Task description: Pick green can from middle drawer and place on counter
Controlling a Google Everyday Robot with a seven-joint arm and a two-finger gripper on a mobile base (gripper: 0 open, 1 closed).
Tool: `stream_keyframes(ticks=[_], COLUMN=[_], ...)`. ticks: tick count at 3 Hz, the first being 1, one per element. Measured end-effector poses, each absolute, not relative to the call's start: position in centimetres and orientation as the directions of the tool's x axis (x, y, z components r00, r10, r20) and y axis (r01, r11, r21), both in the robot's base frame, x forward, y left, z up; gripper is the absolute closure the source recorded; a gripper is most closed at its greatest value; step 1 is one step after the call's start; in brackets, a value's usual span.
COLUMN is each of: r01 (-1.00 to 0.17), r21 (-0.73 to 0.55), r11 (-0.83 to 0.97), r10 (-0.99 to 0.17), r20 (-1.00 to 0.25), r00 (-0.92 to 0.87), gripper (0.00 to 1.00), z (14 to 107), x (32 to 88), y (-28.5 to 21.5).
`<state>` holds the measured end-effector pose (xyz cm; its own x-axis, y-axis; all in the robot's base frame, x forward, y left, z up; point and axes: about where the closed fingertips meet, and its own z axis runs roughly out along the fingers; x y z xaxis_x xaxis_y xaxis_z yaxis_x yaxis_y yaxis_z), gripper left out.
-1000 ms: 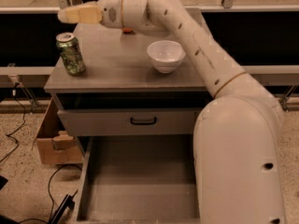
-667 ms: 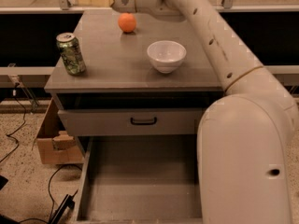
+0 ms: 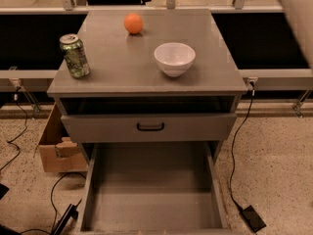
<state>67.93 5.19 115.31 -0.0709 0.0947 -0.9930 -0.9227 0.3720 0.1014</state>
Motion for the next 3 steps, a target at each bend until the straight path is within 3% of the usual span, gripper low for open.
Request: stream_keyframes(ticks=[2,3], r01=[-0.854,-0.829], r21=[-0.017,0.044], r11=[0.520,0.558], r10=[0.203,0.232], r20=[-0.969,-0.967], r00=[0.142,0.105], gripper=[0.00,0.00], z=[127.0,125.5], x=[52.0,51.0], y=[7.3,8.1])
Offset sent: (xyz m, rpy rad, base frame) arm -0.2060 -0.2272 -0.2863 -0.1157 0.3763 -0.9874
